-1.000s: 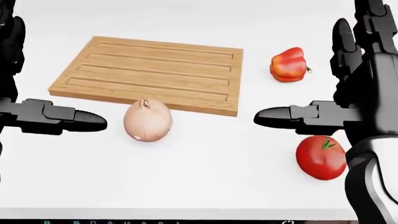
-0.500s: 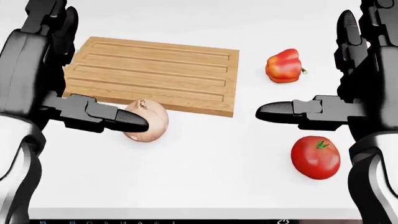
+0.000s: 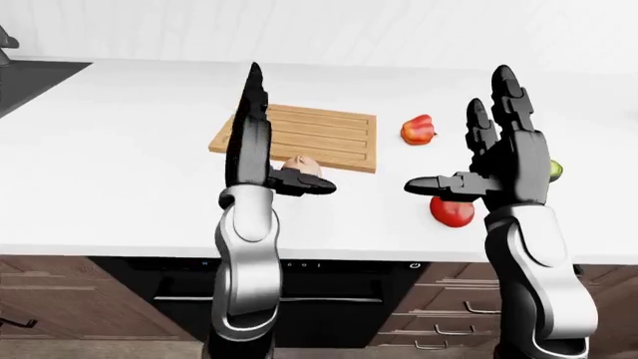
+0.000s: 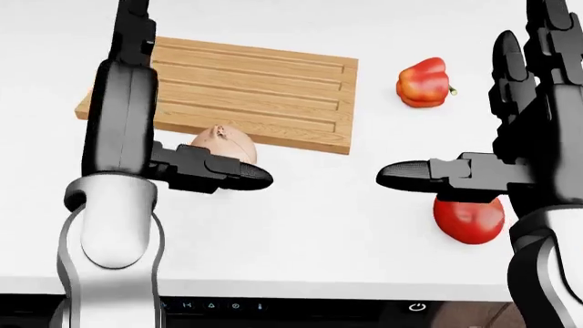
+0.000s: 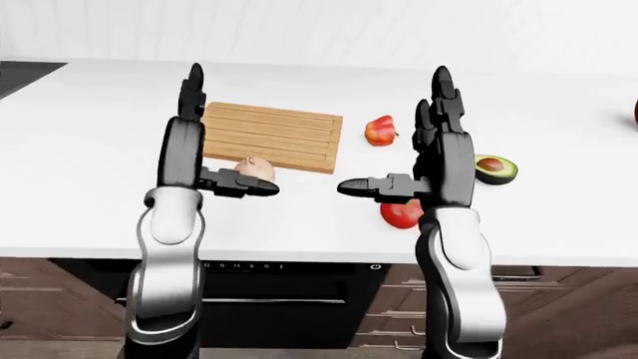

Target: Place the avocado, onion, tomato and bell pepper on the cutting board.

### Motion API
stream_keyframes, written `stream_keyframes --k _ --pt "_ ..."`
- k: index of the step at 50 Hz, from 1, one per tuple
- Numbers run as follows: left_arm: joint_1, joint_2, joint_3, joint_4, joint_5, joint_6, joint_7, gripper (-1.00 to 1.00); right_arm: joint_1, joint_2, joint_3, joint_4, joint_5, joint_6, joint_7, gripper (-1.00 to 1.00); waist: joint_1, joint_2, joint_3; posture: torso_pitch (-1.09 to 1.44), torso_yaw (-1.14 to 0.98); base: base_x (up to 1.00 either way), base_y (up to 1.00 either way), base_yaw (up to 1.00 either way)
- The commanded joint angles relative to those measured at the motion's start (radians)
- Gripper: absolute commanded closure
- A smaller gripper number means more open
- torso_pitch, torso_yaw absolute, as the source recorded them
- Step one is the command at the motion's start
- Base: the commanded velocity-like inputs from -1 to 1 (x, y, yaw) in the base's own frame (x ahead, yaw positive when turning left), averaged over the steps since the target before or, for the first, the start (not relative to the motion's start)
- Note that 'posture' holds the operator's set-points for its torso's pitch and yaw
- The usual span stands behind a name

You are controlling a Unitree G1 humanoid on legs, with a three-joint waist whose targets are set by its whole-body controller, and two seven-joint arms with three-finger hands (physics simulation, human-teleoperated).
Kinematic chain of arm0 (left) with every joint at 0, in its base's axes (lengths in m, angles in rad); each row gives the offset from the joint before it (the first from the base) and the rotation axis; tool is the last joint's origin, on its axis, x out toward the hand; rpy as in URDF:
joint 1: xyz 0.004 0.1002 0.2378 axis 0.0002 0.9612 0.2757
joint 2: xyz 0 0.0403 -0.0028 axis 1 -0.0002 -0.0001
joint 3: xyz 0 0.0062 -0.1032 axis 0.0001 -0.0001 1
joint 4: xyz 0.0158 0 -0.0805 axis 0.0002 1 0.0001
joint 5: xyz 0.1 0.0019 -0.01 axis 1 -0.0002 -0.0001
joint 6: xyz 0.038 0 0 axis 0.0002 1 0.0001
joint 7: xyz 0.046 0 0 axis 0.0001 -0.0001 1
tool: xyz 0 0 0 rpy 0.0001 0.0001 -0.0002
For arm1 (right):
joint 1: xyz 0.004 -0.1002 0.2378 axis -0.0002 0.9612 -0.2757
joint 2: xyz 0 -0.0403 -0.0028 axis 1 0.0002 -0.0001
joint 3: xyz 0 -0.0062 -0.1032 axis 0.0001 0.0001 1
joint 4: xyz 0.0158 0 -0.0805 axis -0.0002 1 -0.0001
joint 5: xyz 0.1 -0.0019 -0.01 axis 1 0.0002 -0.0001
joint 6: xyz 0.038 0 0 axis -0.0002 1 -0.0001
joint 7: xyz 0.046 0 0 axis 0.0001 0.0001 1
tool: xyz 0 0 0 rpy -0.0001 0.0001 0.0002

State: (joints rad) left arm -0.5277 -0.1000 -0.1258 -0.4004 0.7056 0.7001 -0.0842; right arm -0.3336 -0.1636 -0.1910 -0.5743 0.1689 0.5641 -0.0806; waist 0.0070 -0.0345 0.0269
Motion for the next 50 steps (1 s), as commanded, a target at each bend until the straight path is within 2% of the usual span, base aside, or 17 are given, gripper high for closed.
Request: stream_keyframes --k 1,4,6,7,8,9,10,11,16,23,35,37,50 --pt "-0.029 -0.009 -0.019 -0.012 0.009 -0.038 0.014 -1.0 -0.023 -0.006 0.002 -0.028 -0.004 -0.034 0.001 -1.0 0.0 -0.003 -0.023 0.0 0.0 0.0 0.0 0.0" --pt "-0.037 -0.007 -0.012 -0.005 0.012 -0.048 0.014 -1.0 -0.023 -0.007 -0.002 -0.034 -0.003 -0.029 0.002 -1.0 0.001 -0.003 -0.024 0.0 0.0 0.0 0.0 0.0" --pt "-0.034 -0.007 -0.016 -0.002 0.025 -0.054 0.004 -0.49 -0.023 -0.005 0.0 -0.031 -0.004 -0.032 0.001 -1.0 0.001 -0.002 -0.026 0.0 0.0 0.0 0.0 0.0" --pt "-0.029 -0.009 -0.023 -0.009 0.033 -0.05 -0.005 -0.36 -0.023 -0.004 0.004 -0.023 -0.009 -0.038 0.001 -1.0 0.001 -0.003 -0.026 0.0 0.0 0.0 0.0 0.0" --pt "-0.023 -0.009 -0.026 -0.016 0.037 -0.048 -0.016 -0.29 -0.028 -0.003 0.005 -0.019 -0.011 -0.04 0.0 -1.0 0.001 -0.003 -0.026 0.0 0.0 0.0 0.0 0.0" --pt "-0.017 -0.009 -0.027 -0.023 0.043 -0.048 -0.021 -0.3 -0.03 -0.003 0.007 -0.017 -0.012 -0.041 0.0 -1.0 0.0 -0.002 -0.026 0.0 0.0 0.0 0.0 0.0" --pt "-0.005 -0.013 -0.034 -0.034 0.049 -0.047 -0.031 -0.11 -0.029 -0.003 0.008 -0.015 -0.014 -0.043 0.001 -1.0 0.0 -0.002 -0.026 0.0 0.0 0.0 0.0 0.0" --pt "0.005 -0.015 -0.043 -0.046 0.058 -0.044 -0.045 -0.08 -0.028 -0.002 0.005 -0.015 -0.013 -0.043 0.001 -1.0 0.0 -0.002 -0.026 0.0 0.0 0.0 0.0 0.0" --pt "0.036 -0.017 -0.048 -0.092 0.102 -0.036 -0.081 -0.08 -0.031 -0.008 0.0 -0.032 -0.009 -0.026 0.003 -1.0 0.0 -0.002 -0.027 0.0 0.0 0.0 0.0 0.0" --pt "0.067 -0.031 -0.059 -0.086 0.121 -0.062 -0.087 -0.07 -0.036 -0.007 0.004 -0.03 -0.012 -0.025 0.005 -1.0 0.001 -0.003 -0.029 0.0 0.0 0.0 0.0 0.0" --pt "0.109 -0.032 -0.063 -0.067 0.128 -0.097 -0.08 -0.2 -0.028 -0.001 0.011 -0.011 -0.024 -0.048 0.009 -1.0 0.001 -0.003 -0.03 0.0 0.0 0.0 0.0 0.0" --pt "0.113 -0.031 -0.06 -0.054 0.12 -0.109 -0.072 -0.28 -0.025 0.0 0.011 -0.009 -0.025 -0.051 0.011 -1.0 0.001 -0.003 -0.03 0.0 0.0 0.0 0.0 0.0" --pt "0.145 -0.022 -0.06 -0.013 0.099 -0.145 -0.047 -0.21 -0.009 0.003 0.007 -0.029 -0.026 -0.043 0.016 -1.0 0.002 -0.002 -0.03 0.0 0.0 0.0 0.0 0.0"
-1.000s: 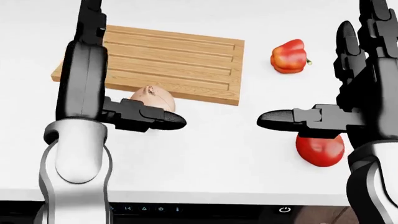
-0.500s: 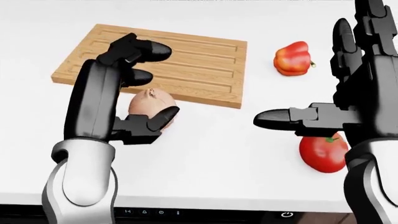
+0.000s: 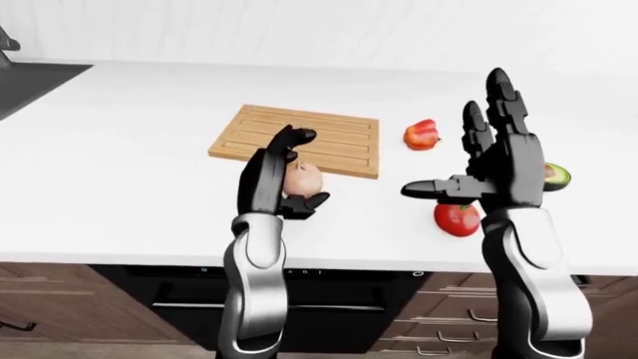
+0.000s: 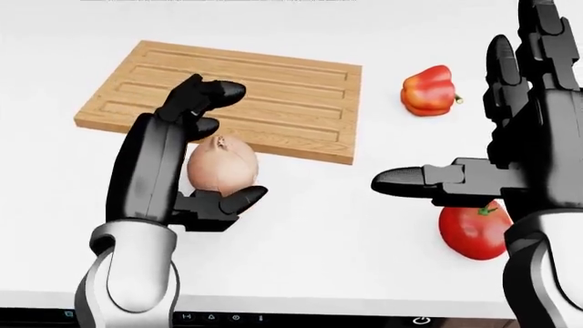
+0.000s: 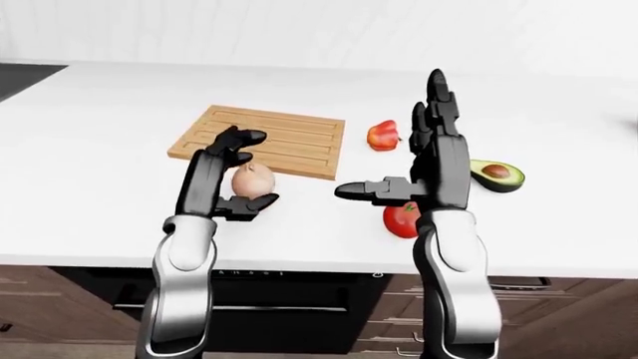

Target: Place the avocado, onion, tomato and bell pepper on the cutting board.

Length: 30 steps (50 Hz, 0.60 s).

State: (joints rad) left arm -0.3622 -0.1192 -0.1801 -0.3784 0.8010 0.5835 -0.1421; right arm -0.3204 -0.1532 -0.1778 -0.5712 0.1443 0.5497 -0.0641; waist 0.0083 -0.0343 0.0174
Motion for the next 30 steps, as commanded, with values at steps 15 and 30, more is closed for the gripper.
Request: stream_keyframes --k 15,30 --pt "-0.007 0.004 -0.008 -0.019 0.015 -0.038 0.004 0.4 -0.035 -0.011 -0.007 -0.028 0.001 -0.024 0.002 -1.0 0.0 0.0 -0.021 0.0 0.0 0.0 0.0 0.0" --pt "-0.095 0.013 0.018 -0.037 0.055 -0.004 -0.063 0.95 -0.028 -0.008 -0.004 -0.033 -0.002 -0.029 -0.001 -1.0 0.0 -0.001 -0.022 0.0 0.0 0.0 0.0 0.0"
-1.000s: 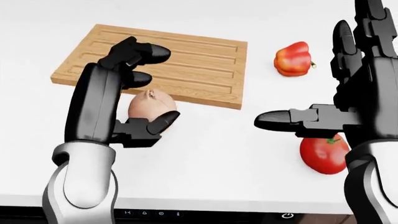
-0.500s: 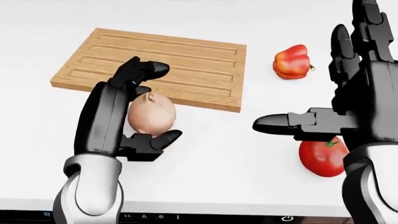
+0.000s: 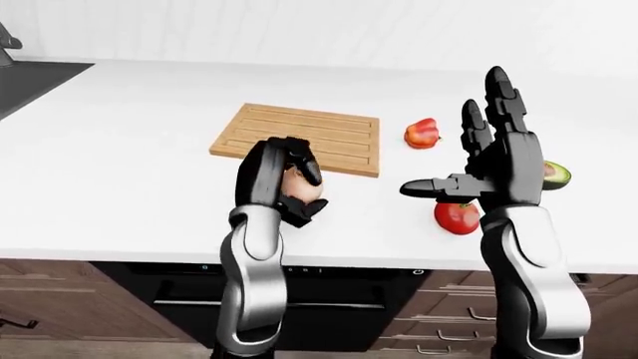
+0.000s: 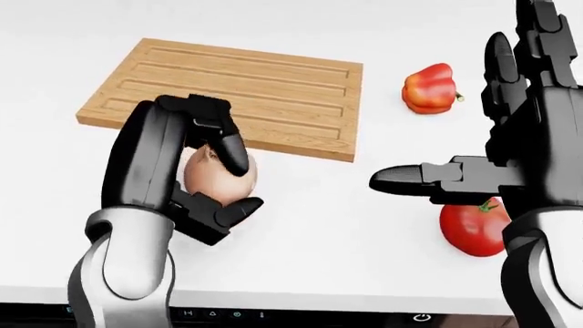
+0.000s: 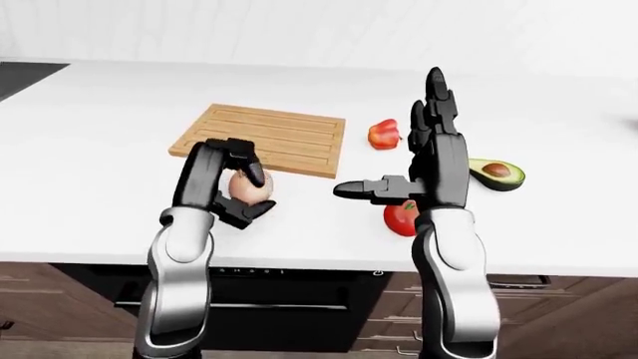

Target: Place the avocado, onion, tomato and bell pepper on the cutting board.

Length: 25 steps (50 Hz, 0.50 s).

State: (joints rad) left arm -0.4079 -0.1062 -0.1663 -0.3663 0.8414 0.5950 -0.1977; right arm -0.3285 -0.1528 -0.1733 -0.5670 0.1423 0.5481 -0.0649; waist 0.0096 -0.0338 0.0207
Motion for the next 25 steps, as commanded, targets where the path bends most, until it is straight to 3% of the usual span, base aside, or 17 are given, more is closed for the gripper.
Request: stream_keyframes --k 1,7,13,16,19,25 --pt "-0.061 0.002 0.01 -0.048 0.016 -0.015 -0.009 0.96 -0.019 -0.008 -0.009 -0.038 0.0 -0.028 0.0 -1.0 -0.001 -0.001 -0.025 0.0 0.0 0.0 0.0 0.0" --pt "-0.207 0.044 0.07 0.02 0.005 -0.004 -0.034 0.97 -0.005 -0.004 -0.01 -0.038 0.0 -0.037 0.003 -1.0 -0.001 -0.002 -0.021 0.0 0.0 0.0 0.0 0.0" --pt "-0.412 0.141 0.148 0.251 -0.1 -0.07 0.012 0.99 -0.003 -0.005 -0.012 -0.045 -0.002 -0.034 0.001 -1.0 0.001 0.0 -0.021 0.0 0.0 0.0 0.0 0.0" --pt "-0.543 0.214 0.196 0.428 -0.181 -0.132 0.062 0.99 0.002 -0.009 -0.019 -0.064 0.0 -0.019 0.002 -1.0 0.001 0.001 -0.02 0.0 0.0 0.0 0.0 0.0" --pt "-0.674 0.277 0.245 0.715 -0.307 -0.274 0.165 0.99 0.0 -0.014 -0.03 -0.081 0.008 -0.003 0.0 -1.0 0.001 0.002 -0.019 0.0 0.0 0.0 0.0 0.0" --pt "-0.89 0.373 0.242 1.233 -0.388 -0.537 0.308 1.0 -0.014 -0.024 -0.04 -0.107 0.02 0.029 -0.007 -1.0 0.002 0.005 -0.025 0.0 0.0 0.0 0.0 0.0"
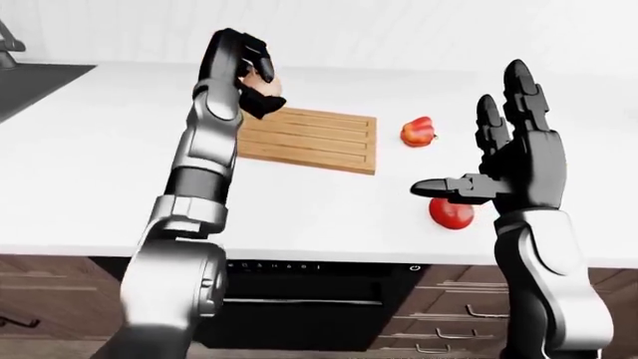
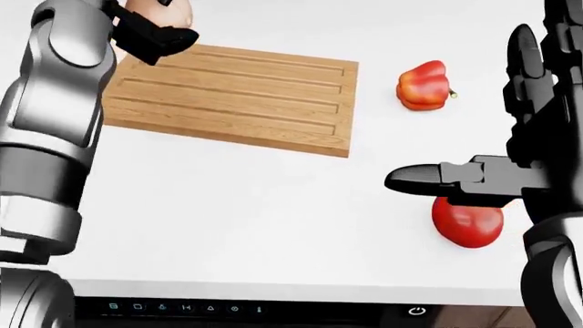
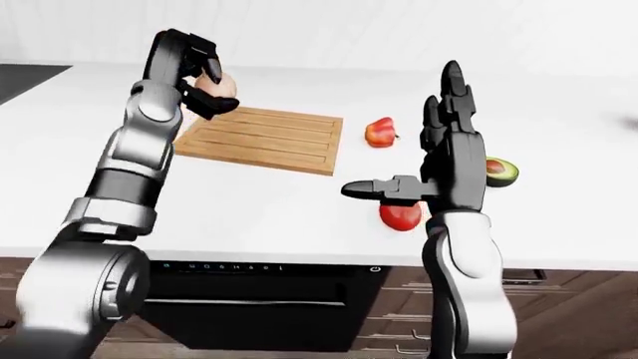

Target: Place the avocado, onion, tomato and bell pepper on the cutting board.

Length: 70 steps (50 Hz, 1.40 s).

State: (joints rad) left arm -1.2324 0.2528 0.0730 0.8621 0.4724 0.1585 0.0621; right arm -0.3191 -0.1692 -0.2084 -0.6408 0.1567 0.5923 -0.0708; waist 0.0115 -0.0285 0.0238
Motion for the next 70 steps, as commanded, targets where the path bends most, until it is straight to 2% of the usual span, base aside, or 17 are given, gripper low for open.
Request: stream_keyframes --k 1,7,10,14,29,36,43,50,54,55,57,65,68,70 --pt "-0.098 0.022 0.004 0.086 -0.027 -0.142 0.073 1.0 -0.025 -0.013 -0.01 -0.042 0.008 -0.006 -0.001 -1.0 0.0 0.0 -0.029 0.0 0.0 0.0 0.0 0.0" --pt "-0.188 0.047 0.002 0.306 -0.045 -0.243 0.107 0.99 -0.013 -0.02 -0.027 -0.086 0.022 0.025 -0.005 -1.0 -0.002 -0.002 -0.029 0.0 0.0 0.0 0.0 0.0" --pt "-0.196 0.043 0.023 0.373 -0.073 -0.27 0.12 1.0 -0.016 -0.025 -0.034 -0.096 0.029 0.036 -0.007 -1.0 -0.004 -0.001 -0.029 0.0 0.0 0.0 0.0 0.0" --pt "-0.177 0.038 0.023 0.419 -0.072 -0.283 0.136 1.0 -0.023 -0.03 -0.041 -0.109 0.036 0.053 -0.011 -1.0 -0.006 0.001 -0.03 0.0 0.0 0.0 0.0 0.0" --pt "-0.115 0.039 0.04 0.454 -0.047 -0.266 0.234 1.0 -0.036 -0.054 -0.065 -0.139 0.06 0.093 -0.018 -1.0 -0.01 0.005 -0.031 0.0 0.0 0.0 0.0 0.0" --pt "-0.095 0.045 0.046 0.46 -0.035 -0.255 0.251 0.99 -0.031 -0.057 -0.064 -0.142 0.06 0.091 -0.02 -1.0 -0.01 0.005 -0.032 0.0 0.0 0.0 0.0 0.0" --pt "-0.076 0.043 0.065 0.465 -0.052 -0.276 0.309 0.98 -0.019 -0.054 -0.063 -0.148 0.059 0.088 -0.019 -1.0 -0.01 0.007 -0.034 0.0 0.0 0.0 0.0 0.0" --pt "-0.056 0.037 0.068 0.469 -0.058 -0.277 0.324 0.85 -0.018 -0.05 -0.059 -0.139 0.049 0.079 -0.02 -1.0 -0.011 0.008 -0.034 0.0 0.0 0.0 0.0 0.0" --pt "-0.052 0.037 0.068 0.471 -0.057 -0.28 0.331 0.61 -0.01 -0.049 -0.062 -0.153 0.05 0.086 -0.019 -1.0 -0.01 0.008 -0.035 0.0 0.0 0.0 0.0 0.0" --pt "-0.05 0.037 0.069 0.471 -0.058 -0.287 0.335 0.47 -0.008 -0.048 -0.065 -0.156 0.052 0.087 -0.018 -1.0 -0.01 0.008 -0.035 0.0 0.0 0.0 0.0 0.0" --pt "-0.049 0.036 0.07 0.471 -0.058 -0.289 0.341 0.53 -0.005 -0.049 -0.071 -0.161 0.055 0.089 -0.017 -1.0 -0.01 0.009 -0.035 0.0 0.0 0.0 0.0 0.0" --pt "-0.054 0.032 0.069 0.473 -0.054 -0.297 0.354 0.51 -0.004 -0.05 -0.071 -0.16 0.054 0.089 -0.017 -1.0 -0.011 0.009 -0.036 0.0 0.0 0.0 0.0 0.0" --pt "-0.052 0.028 0.069 0.475 -0.051 -0.299 0.357 0.3 -0.015 -0.058 -0.081 -0.169 0.062 0.108 -0.017 -1.0 -0.011 0.008 -0.036 0.0 0.0 0.0 0.0 0.0" --pt "-0.053 0.023 0.07 0.476 -0.049 -0.302 0.355 0.28 -0.018 -0.061 -0.084 -0.172 0.066 0.114 -0.018 -1.0 -0.01 0.008 -0.036 0.0 0.0 0.0 0.0 0.0"
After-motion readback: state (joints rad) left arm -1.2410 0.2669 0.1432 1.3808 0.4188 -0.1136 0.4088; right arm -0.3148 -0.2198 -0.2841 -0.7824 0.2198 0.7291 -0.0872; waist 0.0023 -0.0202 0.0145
